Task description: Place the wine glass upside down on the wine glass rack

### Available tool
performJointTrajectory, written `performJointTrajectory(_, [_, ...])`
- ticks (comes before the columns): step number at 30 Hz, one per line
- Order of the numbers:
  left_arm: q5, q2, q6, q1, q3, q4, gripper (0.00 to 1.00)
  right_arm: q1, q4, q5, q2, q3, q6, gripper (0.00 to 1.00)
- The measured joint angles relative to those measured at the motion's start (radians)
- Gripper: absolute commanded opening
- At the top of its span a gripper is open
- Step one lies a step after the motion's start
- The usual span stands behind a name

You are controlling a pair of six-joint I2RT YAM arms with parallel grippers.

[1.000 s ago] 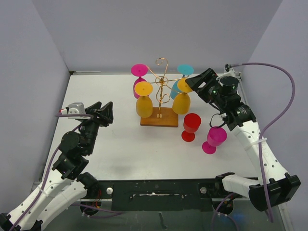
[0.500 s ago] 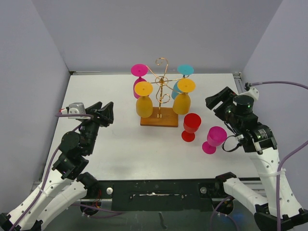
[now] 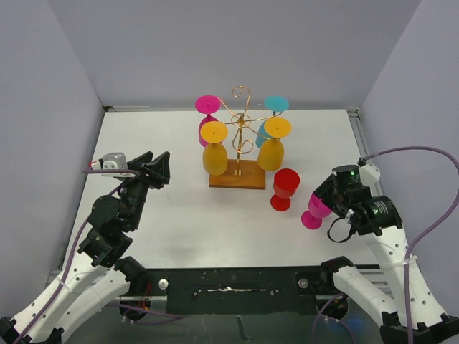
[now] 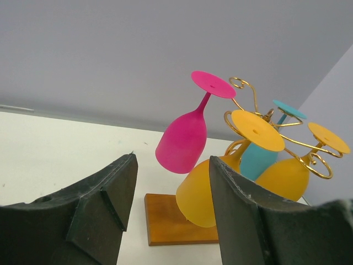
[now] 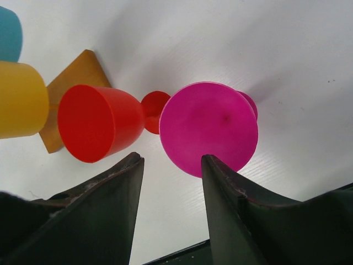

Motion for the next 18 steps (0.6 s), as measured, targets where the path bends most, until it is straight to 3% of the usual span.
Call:
performJointTrajectory(8, [0.000,0.000,0.000,0.000,0.000,0.000,0.53,0.000,0.055,-0.002,0.090,-0.020,-0.009,0.46])
performJointTrajectory(18, [0.000,-0.003,0.000,0.000,0.000,0.000,0.53,0.000,0.109,0.000,0.181,-0.052,-0.046,0.32])
